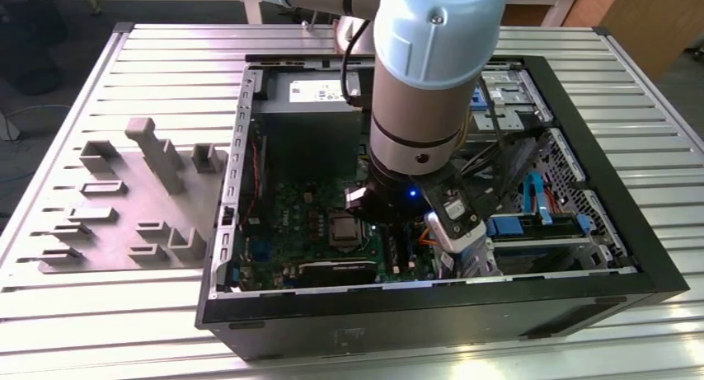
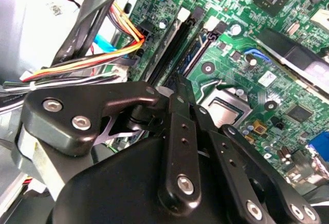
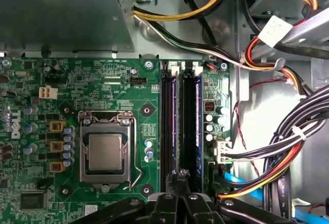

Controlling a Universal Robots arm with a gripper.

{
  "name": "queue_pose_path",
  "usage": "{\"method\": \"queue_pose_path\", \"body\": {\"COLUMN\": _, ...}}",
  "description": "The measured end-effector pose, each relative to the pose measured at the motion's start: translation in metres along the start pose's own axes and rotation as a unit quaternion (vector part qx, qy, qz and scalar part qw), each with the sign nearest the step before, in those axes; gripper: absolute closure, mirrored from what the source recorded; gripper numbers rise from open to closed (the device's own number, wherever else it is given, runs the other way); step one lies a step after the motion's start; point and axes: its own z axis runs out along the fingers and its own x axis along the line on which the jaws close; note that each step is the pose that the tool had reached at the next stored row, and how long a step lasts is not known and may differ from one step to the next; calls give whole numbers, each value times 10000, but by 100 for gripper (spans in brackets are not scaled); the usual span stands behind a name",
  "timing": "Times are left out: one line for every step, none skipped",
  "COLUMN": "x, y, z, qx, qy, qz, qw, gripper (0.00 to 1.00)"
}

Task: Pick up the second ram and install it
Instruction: 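Press down the second ram until it locks into place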

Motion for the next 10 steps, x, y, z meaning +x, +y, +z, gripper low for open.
{"method": "queue_pose_path", "body": {"x": 0, "y": 0, "z": 1, "qx": -1, "qy": 0, "qz": 0, "qw": 10000, "gripper": 89}}
{"method": "queue_pose_path", "body": {"x": 0, "y": 1, "z": 3, "qx": -3, "qy": -1, "qz": 0, "qw": 10000, "gripper": 89}}
{"method": "queue_pose_path", "body": {"x": 0, "y": 1, "z": 5, "qx": -3, "qy": -1, "qz": 0, "qw": 10000, "gripper": 89}}
{"method": "queue_pose_path", "body": {"x": 0, "y": 0, "z": 12, "qx": -3, "qy": -1, "qz": 0, "qw": 10000, "gripper": 89}}
{"method": "queue_pose_path", "body": {"x": 1, "y": -2, "z": 22, "qx": -3, "qy": -1, "qz": 1, "qw": 10000, "gripper": 89}}
{"method": "queue_pose_path", "body": {"x": 2, "y": -3, "z": 27, "qx": -4, "qy": -1, "qz": 1, "qw": 10000, "gripper": 89}}
{"method": "queue_pose_path", "body": {"x": 2, "y": -3, "z": 28, "qx": -5, "qy": -1, "qz": 0, "qw": 10000, "gripper": 89}}
{"method": "queue_pose_path", "body": {"x": 2, "y": -3, "z": 28, "qx": -5, "qy": -1, "qz": 0, "qw": 10000, "gripper": 89}}
{"method": "queue_pose_path", "body": {"x": 2, "y": -2, "z": 29, "qx": -6, "qy": -1, "qz": 0, "qw": 10000, "gripper": 89}}
{"method": "queue_pose_path", "body": {"x": 1, "y": -2, "z": 30, "qx": -7, "qy": -1, "qz": 0, "qw": 10000, "gripper": 89}}
